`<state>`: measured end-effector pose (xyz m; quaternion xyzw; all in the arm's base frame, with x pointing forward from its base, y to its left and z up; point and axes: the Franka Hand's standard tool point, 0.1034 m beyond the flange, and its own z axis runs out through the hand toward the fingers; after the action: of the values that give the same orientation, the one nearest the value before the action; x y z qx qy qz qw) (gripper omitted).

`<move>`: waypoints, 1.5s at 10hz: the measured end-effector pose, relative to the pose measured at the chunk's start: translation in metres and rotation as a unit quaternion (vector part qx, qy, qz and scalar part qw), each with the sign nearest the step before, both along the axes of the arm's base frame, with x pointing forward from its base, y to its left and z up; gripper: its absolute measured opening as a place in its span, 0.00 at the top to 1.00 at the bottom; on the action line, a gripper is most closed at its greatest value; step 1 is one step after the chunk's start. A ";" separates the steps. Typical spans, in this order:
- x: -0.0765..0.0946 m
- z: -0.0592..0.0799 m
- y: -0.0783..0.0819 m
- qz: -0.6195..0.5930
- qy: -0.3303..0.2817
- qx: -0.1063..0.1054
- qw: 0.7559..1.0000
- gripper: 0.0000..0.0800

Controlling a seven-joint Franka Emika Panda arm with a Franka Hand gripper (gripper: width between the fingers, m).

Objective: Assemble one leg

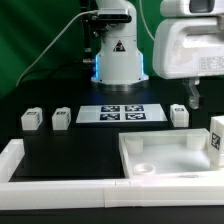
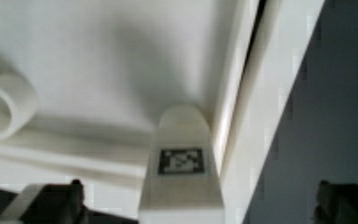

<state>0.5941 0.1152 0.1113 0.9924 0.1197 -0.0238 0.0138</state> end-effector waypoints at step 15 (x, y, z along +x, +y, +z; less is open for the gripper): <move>0.037 -0.027 0.002 -0.009 0.015 -0.008 1.000 0.19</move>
Offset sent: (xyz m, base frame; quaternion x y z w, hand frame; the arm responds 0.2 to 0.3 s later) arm 0.0000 0.0000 0.0000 0.0000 0.0000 0.0000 1.0000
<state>0.6308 0.1174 0.0840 0.9929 0.1107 -0.0397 0.0198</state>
